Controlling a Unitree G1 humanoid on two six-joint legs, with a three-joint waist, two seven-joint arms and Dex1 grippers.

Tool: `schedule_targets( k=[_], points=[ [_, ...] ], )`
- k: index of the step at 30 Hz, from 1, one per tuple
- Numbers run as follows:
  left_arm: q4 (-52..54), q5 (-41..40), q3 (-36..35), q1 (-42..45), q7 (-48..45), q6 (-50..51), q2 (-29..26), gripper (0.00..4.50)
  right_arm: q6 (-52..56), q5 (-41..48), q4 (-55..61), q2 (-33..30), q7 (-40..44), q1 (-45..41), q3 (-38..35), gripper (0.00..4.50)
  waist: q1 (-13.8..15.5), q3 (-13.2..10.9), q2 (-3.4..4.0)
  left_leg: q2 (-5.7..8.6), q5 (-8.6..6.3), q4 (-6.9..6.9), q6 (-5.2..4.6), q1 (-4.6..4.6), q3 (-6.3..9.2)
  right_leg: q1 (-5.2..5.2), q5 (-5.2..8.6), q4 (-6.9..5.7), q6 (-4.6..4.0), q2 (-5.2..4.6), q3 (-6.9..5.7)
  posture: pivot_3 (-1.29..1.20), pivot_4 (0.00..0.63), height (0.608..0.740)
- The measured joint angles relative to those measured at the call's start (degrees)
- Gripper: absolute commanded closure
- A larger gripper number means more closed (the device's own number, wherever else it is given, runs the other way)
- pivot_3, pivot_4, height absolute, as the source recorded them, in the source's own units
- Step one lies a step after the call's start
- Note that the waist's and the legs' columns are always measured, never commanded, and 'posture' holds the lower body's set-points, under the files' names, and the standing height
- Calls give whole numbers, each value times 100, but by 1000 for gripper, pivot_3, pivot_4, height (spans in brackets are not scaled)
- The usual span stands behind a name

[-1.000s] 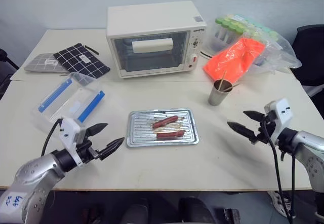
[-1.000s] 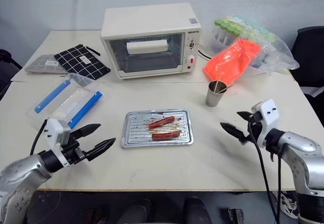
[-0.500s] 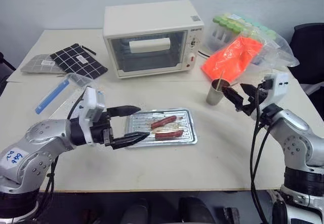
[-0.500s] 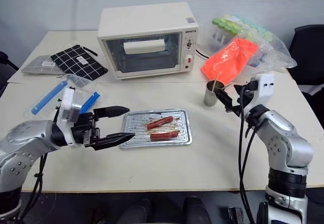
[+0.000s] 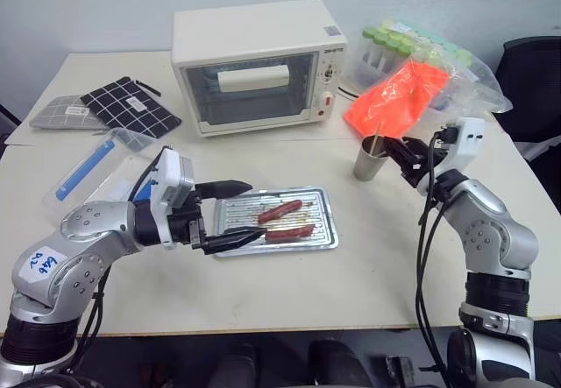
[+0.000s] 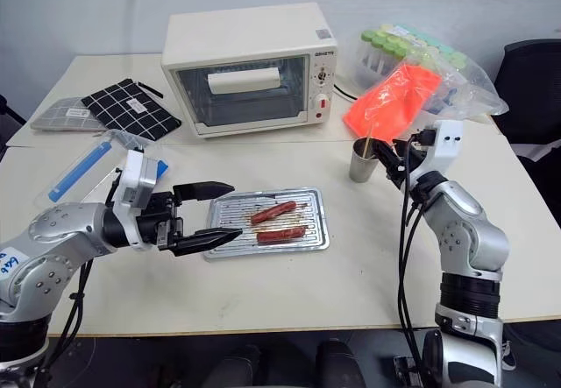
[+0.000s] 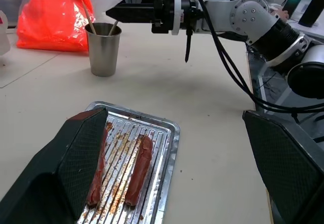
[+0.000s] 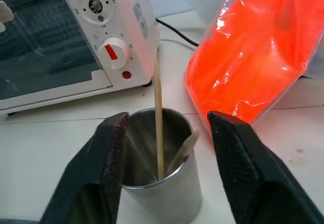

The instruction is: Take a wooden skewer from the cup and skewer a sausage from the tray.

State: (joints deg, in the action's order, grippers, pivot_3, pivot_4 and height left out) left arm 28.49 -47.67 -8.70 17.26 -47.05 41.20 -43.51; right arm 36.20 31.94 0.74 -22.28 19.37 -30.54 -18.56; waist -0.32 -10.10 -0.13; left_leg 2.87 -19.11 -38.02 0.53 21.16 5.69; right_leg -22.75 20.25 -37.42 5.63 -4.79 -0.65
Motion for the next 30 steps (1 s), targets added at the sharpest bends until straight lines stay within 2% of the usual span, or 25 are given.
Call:
schedule_targets(
  k=[6, 9, 13, 25, 30],
  points=[
    [0, 55, 32, 24, 20, -6, 62, 0, -29, -49, -91, 53, -3, 0, 61, 2910, 1, 0, 0, 0, 0, 0, 0, 0, 0, -1, 0, 0, 0, 0, 1, 0, 150, 740],
    [-1, 80, 43, 57, 29, -15, 83, 0, -105, -52, -104, 68, -17, 0, 62, 3385, -2, 0, 0, 0, 0, 0, 0, 0, 0, -2, 0, -1, 0, 1, 1, 0, 150, 740],
    [-21, 129, 94, 87, 15, -65, 117, 0, -146, -52, -130, 71, -32, -19, 57, 4460, 0, 0, 0, 0, 0, 0, 0, 0, 0, -2, 0, -1, 0, 1, 2, 0, 150, 740],
    [-233, 350, 282, 253, -58, -263, 232, 0, -252, -223, -105, 46, -62, -100, 93, 4460, -1, 0, 0, 0, 0, 0, 0, 1, -1, -3, 0, -2, 0, 2, 3, 0, 150, 740],
    [-234, 463, 369, 238, -135, -360, 281, 0, 113, -66, 353, -319, -150, -261, -21, 4460, 6, -3, 4, 0, 0, 0, 0, 5, -1, -7, 0, -2, 0, 2, 3, 0, 150, 740]
  ],
)
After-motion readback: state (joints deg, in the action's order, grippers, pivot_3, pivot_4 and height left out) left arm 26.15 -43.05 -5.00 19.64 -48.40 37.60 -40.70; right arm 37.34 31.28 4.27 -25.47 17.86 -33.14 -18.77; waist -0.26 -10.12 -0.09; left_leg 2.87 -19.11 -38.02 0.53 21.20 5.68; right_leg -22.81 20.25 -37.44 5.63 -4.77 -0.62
